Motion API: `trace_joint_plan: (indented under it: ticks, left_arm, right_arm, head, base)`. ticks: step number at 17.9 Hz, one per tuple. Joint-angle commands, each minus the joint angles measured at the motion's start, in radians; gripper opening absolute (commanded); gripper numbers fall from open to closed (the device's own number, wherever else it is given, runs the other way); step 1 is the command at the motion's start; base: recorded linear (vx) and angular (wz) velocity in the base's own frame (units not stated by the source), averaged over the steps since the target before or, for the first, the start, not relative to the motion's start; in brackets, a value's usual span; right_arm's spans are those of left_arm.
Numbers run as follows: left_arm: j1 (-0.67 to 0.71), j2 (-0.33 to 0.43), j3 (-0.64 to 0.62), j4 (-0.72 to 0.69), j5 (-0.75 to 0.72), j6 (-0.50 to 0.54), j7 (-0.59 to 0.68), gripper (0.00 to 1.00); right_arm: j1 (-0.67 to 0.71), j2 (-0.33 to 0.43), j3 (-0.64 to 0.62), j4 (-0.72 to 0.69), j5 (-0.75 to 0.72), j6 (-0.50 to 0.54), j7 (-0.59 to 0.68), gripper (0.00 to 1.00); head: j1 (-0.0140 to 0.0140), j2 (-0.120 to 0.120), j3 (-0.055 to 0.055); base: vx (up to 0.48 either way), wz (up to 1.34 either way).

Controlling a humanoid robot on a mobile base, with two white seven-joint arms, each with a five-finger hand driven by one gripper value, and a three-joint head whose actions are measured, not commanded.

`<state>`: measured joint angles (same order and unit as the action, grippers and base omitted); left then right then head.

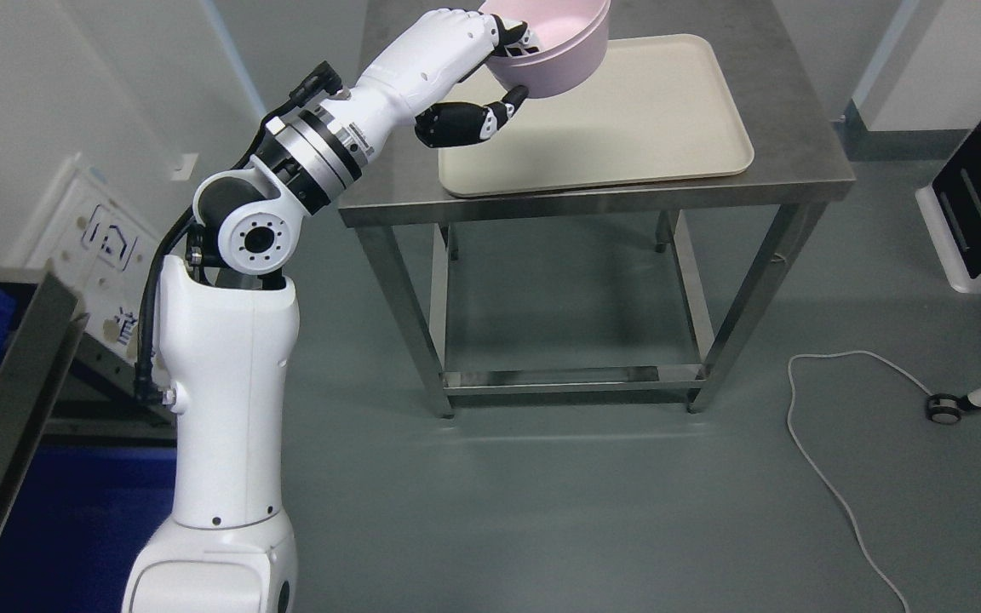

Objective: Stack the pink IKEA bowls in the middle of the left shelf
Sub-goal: 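Carry the stacked bowls in the left hand while turning toward the blue-bin shelf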

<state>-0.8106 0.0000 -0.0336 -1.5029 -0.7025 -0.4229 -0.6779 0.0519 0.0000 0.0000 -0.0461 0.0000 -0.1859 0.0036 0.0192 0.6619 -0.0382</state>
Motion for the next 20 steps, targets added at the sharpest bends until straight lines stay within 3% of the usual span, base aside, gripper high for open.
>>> trace_joint_plan:
  ticks: [1, 17, 20]
  left_arm:
    - [0.004, 0.017, 0.077, -0.025, -0.002, 0.004, -0.002, 0.02]
    - [0.008, 0.017, 0.167, -0.022, 0.005, 0.007, 0.003, 0.03]
    - [-0.002, 0.017, 0.161, -0.023, 0.061, 0.012, 0.011, 0.03]
  right_arm:
    - [0.0, -0.017, -0.011, 0.0, 0.008, 0.0, -0.001, 1.0]
    - [0.0, -0.017, -0.011, 0.0, 0.008, 0.0, -0.001, 1.0]
    - [0.0, -0.017, -0.011, 0.0, 0.008, 0.0, -0.001, 1.0]
  head:
    - [0.0, 0.0, 0.0]
    - [0.0, 0.0, 0.0]
    - [0.0, 0.0, 0.0]
  base:
    - [-0.258, 0.47]
    - [-0.331, 0.07]
    - [-0.339, -0.01]
